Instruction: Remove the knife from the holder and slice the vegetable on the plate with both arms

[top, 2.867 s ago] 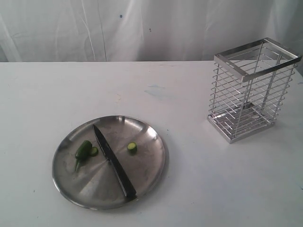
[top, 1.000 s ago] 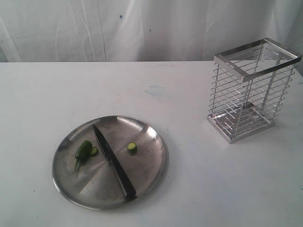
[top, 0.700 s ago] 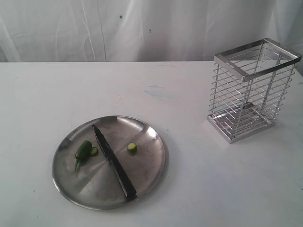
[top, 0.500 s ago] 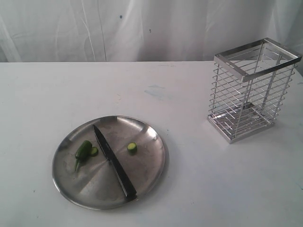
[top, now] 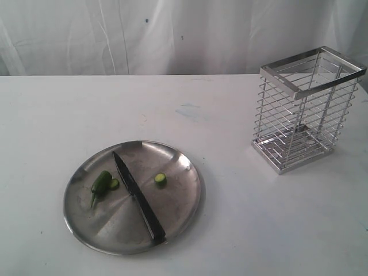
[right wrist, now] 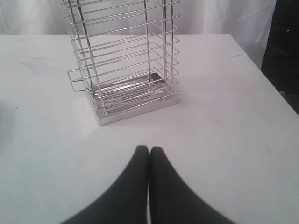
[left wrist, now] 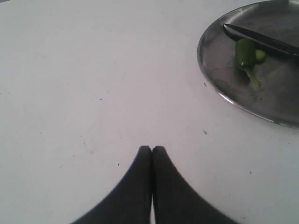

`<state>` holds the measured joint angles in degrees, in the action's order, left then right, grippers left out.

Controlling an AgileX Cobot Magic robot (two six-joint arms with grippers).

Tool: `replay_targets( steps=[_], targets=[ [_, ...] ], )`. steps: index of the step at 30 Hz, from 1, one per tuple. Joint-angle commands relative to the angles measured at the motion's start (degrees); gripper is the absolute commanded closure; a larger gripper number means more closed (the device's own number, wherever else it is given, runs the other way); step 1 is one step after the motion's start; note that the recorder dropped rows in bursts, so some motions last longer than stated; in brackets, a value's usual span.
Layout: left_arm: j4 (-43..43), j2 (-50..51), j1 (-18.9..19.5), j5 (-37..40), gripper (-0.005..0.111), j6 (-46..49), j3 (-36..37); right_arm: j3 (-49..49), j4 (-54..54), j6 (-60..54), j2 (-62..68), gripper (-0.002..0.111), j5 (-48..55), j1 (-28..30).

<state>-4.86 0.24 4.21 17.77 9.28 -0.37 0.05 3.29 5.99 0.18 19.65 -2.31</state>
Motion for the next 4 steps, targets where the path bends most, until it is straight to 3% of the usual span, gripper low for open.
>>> replay_targets(
  steps=[1, 4],
  targets=[
    [-0.66, -0.24, 0.20, -0.34, 0.107, 0.21, 0.37, -0.05, 0.49, 0.22, -0.18, 0.108, -0.05, 0.27],
    [-0.66, -0.24, 0.20, -0.34, 0.107, 0.21, 0.37, -0.05, 0.49, 0.22, -0.18, 0.108, -0.05, 0.27]
  ],
)
